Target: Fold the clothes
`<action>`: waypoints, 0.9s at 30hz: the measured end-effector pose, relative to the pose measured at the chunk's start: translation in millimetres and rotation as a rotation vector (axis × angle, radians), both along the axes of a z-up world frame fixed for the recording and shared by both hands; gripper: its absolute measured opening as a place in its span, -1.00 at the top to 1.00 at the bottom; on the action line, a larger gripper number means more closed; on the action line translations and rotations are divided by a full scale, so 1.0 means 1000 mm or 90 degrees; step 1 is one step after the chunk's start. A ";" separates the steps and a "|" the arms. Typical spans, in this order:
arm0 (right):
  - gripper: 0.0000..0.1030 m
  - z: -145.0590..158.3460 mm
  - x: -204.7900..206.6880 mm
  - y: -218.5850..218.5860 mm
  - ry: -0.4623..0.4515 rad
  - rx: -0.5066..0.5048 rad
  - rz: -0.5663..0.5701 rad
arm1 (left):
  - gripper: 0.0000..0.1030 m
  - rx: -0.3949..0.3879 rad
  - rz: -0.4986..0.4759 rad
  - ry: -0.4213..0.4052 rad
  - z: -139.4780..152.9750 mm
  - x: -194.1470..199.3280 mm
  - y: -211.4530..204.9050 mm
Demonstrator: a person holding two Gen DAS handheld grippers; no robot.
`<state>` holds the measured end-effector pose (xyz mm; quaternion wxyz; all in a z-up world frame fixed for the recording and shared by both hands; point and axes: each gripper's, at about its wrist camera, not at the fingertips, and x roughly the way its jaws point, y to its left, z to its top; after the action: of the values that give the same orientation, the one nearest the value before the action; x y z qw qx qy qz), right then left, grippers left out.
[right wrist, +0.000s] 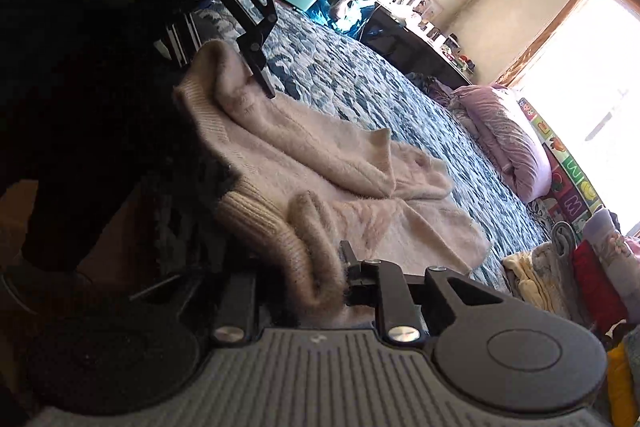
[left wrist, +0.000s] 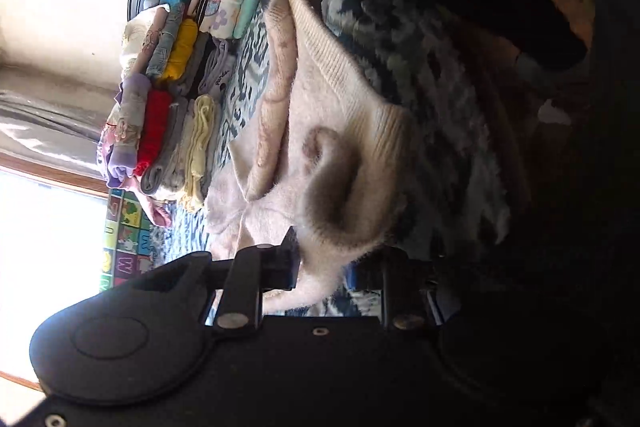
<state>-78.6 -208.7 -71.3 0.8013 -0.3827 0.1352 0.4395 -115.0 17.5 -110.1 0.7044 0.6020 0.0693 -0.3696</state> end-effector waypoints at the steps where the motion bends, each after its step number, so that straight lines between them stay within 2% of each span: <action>1: 0.56 0.009 -0.003 -0.006 0.012 0.019 -0.003 | 0.59 -0.022 0.006 0.020 0.013 -0.001 0.000; 4: 0.55 0.036 -0.001 -0.024 0.039 0.081 -0.020 | 0.58 -0.107 0.040 0.087 0.049 0.007 0.006; 7: 0.53 0.051 0.037 -0.038 0.100 0.178 -0.059 | 0.58 -0.223 0.088 0.174 0.085 0.040 0.018; 12: 0.52 0.071 0.110 -0.061 0.210 0.350 -0.128 | 0.58 -0.442 0.172 0.299 0.105 0.115 0.048; 16: 0.52 0.065 0.177 -0.068 0.326 0.482 -0.186 | 0.58 -0.590 0.240 0.376 0.101 0.180 0.072; 20: 0.52 0.051 0.241 -0.065 0.414 0.552 -0.244 | 0.58 -0.700 0.284 0.443 0.087 0.239 0.086; 27: 0.56 0.012 0.334 -0.056 0.517 0.593 -0.304 | 0.58 -0.808 0.359 0.518 0.063 0.318 0.110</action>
<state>255.0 -265.1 -58.9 0.8438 0.2405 0.3037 0.3714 202.6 127.4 -47.2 0.8984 -0.1351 0.2471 -0.3370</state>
